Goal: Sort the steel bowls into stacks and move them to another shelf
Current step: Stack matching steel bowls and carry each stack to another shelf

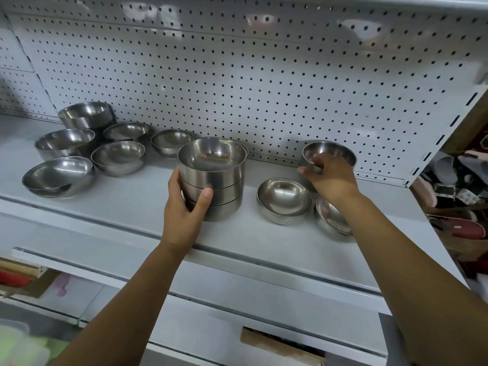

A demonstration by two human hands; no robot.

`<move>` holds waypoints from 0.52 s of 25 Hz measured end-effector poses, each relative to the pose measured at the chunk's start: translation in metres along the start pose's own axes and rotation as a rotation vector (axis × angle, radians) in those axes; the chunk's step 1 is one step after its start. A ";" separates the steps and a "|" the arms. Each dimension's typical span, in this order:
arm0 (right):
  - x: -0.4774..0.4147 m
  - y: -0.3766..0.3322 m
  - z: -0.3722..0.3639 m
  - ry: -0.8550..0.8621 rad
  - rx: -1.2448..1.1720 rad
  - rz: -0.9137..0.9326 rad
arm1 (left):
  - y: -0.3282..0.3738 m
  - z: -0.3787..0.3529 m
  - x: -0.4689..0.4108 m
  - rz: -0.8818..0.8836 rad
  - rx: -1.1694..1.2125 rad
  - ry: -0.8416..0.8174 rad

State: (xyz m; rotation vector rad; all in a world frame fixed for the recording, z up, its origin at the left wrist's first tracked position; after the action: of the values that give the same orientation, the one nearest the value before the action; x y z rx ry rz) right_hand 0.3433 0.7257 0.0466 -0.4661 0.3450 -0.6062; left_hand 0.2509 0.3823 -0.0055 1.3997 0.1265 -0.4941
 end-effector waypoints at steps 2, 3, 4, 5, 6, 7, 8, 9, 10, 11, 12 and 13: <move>0.008 -0.012 0.005 0.062 -0.100 0.041 | -0.001 0.000 0.000 0.006 0.004 0.000; 0.014 -0.021 0.006 0.092 -0.194 0.082 | -0.001 0.000 0.000 0.005 0.011 -0.001; 0.023 -0.033 0.005 0.098 -0.300 0.129 | -0.001 0.001 0.000 0.006 0.021 -0.003; 0.032 -0.047 0.001 0.069 -0.389 0.178 | -0.001 0.001 0.000 0.010 0.034 -0.005; 0.042 -0.062 -0.006 0.012 -0.449 0.227 | -0.002 0.002 -0.001 0.019 0.050 -0.007; 0.051 -0.077 -0.015 -0.056 -0.484 0.262 | -0.004 0.003 -0.003 0.031 0.070 -0.011; 0.059 -0.088 -0.025 -0.125 -0.508 0.280 | -0.005 0.004 -0.004 0.044 0.091 -0.011; 0.066 -0.098 -0.034 -0.192 -0.531 0.290 | -0.005 0.006 -0.006 0.052 0.109 -0.009; 0.073 -0.106 -0.042 -0.243 -0.559 0.295 | -0.001 0.008 -0.008 0.054 0.118 -0.012; 0.078 -0.113 -0.047 -0.276 -0.587 0.299 | 0.003 0.010 -0.012 0.049 0.121 -0.021; 0.082 -0.119 -0.052 -0.297 -0.607 0.304 | 0.011 0.012 -0.016 0.041 0.112 -0.033; 0.085 -0.123 -0.057 -0.315 -0.621 0.311 | 0.018 0.013 -0.022 0.032 0.095 -0.054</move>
State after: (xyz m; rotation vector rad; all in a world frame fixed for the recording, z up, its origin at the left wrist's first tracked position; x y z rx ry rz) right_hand 0.3268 0.5661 0.0470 -1.0671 0.2924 -0.1029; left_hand 0.2360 0.3770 0.0209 1.4776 0.0374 -0.5163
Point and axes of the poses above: each hand's wrist, its own x-axis away from the middle knuckle, its own z-axis out of the back of the hand, y = z × x, the point moved 9 cm from there along -x, towards the middle knuckle, and after that the axes turned 3 degrees about -x, right-handed, at the moved point
